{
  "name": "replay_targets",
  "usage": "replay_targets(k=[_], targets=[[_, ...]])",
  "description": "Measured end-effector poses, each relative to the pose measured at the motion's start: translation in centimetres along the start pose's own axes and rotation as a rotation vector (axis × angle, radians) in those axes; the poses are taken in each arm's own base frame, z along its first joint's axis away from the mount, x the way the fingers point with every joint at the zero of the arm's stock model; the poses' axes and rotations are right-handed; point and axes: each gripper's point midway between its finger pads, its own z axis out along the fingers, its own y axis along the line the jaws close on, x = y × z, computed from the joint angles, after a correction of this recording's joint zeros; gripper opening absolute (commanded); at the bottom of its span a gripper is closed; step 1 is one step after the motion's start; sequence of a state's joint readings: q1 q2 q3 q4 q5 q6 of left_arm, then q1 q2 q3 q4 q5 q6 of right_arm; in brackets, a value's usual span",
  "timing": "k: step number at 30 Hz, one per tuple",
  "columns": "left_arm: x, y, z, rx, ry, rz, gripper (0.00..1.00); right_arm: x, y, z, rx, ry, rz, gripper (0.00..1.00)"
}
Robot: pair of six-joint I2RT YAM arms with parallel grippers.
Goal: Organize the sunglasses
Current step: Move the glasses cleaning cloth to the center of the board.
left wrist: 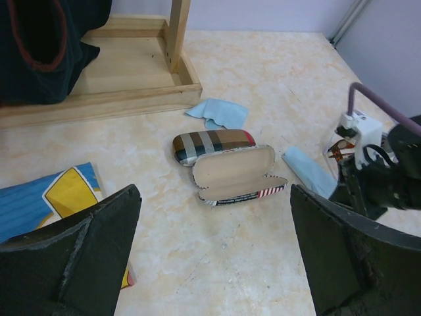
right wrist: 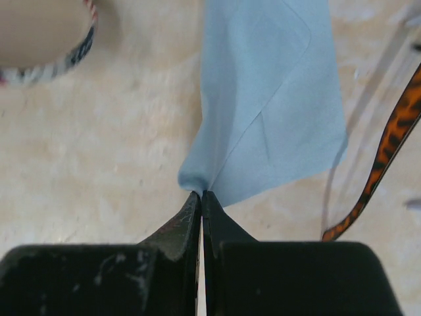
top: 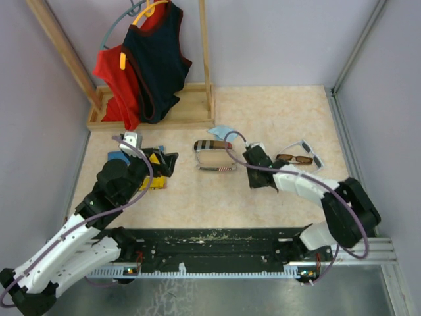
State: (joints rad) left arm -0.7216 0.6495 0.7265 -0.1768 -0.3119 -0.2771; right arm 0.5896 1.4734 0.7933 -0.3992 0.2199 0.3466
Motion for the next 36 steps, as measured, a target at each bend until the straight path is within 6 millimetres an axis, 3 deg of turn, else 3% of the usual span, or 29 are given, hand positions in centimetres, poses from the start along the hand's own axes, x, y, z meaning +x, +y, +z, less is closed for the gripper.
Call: replay_targets(k=[5, 9, 15, 18, 25, 28, 31, 36], targets=[[1.0, 0.4, -0.3, -0.010, 0.018, -0.020, 1.00, 3.1, 2.1, -3.3, -0.077, -0.028, -0.029, 0.00], [2.1, 0.7, -0.4, -0.022, 0.039, -0.041, 1.00, 5.2, 4.8, -4.8, -0.145, -0.020, -0.081, 0.00], [3.1, 1.1, 0.0, -0.049, 0.053, -0.086, 1.00, 6.4, 8.8, -5.7, -0.246, -0.035, -0.127, 0.23], [2.9, 1.1, 0.7, -0.062, 0.041, -0.096, 1.00, 6.0, 9.5, -5.1, -0.251, -0.050, -0.105, 0.33], [3.7, 0.7, 2.8, -0.078, 0.055, -0.099, 0.99, 4.4, 9.2, -4.9, -0.212, -0.121, -0.069, 0.37], [3.3, 0.2, 3.5, -0.060, 0.038, -0.098, 0.98, 2.5, 8.2, -5.8, -0.204, -0.183, -0.004, 0.36], [3.5, -0.8, 4.5, -0.025, 0.058, -0.079, 0.92, 0.5, 6.2, -6.2, -0.179, -0.232, 0.089, 0.35], [6.1, -3.7, 6.4, 0.083, 0.158, -0.055, 0.90, 0.4, 1.7, -4.9, -0.100, -0.223, 0.209, 0.34]])
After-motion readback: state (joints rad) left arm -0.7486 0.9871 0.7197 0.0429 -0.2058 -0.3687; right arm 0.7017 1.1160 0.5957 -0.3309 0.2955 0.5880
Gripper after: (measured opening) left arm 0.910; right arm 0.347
